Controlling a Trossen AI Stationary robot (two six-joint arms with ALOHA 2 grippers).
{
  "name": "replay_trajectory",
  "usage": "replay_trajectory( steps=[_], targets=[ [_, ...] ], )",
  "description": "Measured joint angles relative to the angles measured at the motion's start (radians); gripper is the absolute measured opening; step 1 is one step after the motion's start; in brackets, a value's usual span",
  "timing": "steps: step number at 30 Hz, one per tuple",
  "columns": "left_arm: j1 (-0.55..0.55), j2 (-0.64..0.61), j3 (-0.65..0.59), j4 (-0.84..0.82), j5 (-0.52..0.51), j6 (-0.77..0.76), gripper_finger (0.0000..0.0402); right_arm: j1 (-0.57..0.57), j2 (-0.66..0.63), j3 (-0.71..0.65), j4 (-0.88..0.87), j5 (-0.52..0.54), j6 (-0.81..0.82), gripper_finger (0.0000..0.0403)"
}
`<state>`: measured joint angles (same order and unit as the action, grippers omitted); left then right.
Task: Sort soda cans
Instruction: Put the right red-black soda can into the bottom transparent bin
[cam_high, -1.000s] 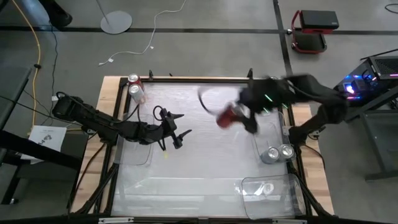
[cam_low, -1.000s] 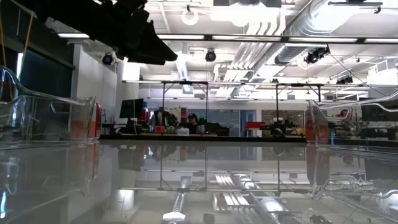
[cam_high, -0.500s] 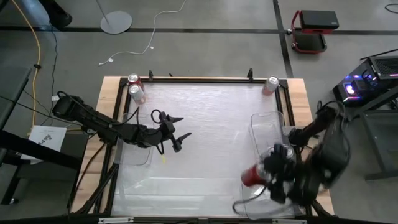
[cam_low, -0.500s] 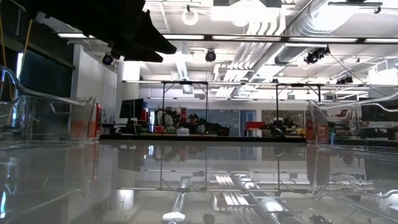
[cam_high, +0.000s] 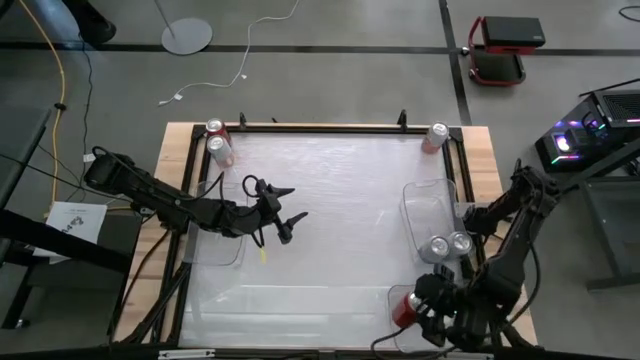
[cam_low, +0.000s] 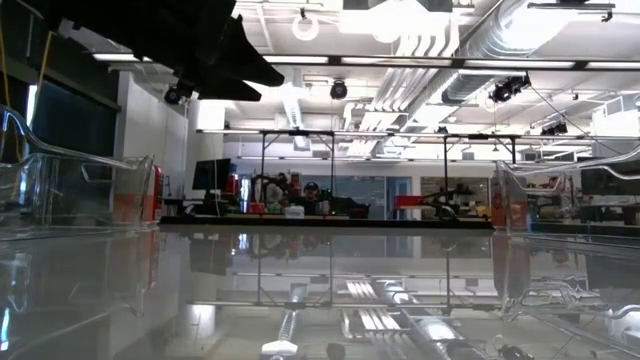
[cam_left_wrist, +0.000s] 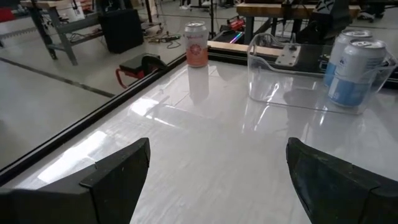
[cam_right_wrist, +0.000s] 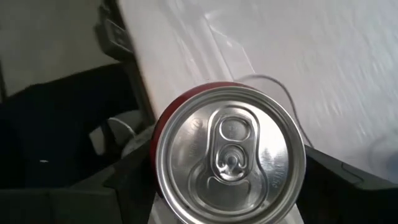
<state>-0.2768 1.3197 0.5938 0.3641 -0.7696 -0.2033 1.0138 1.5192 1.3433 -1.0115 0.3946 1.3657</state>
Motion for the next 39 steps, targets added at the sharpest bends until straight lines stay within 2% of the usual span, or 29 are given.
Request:
replay_trajectory(
  steps=[9, 21, 28, 39],
  targets=[
    [0.0, 0.0, 0.0, -0.001, 0.001, -0.004, 0.0353, -0.014, 0.0, -0.118, 0.027, -0.013, 0.058, 0.0284],
    [0.0, 0.0, 0.0, -0.001, 0.0, 0.004, 0.0353, -0.047, 0.0, -0.222, 0.122, -0.032, -0.004, 0.0284],
    [0.0, 0.0, 0.0, -0.001, 0.0, 0.014, 0.0353, -0.047, -0.004, -0.307, 0.252, -0.027, -0.051, 0.0284],
    [0.002, 0.0, 0.0, -0.001, -0.004, 0.015, 0.0353, -0.05, -0.001, -0.31, 0.247, 0.03, -0.125, 0.0284]
  ],
)
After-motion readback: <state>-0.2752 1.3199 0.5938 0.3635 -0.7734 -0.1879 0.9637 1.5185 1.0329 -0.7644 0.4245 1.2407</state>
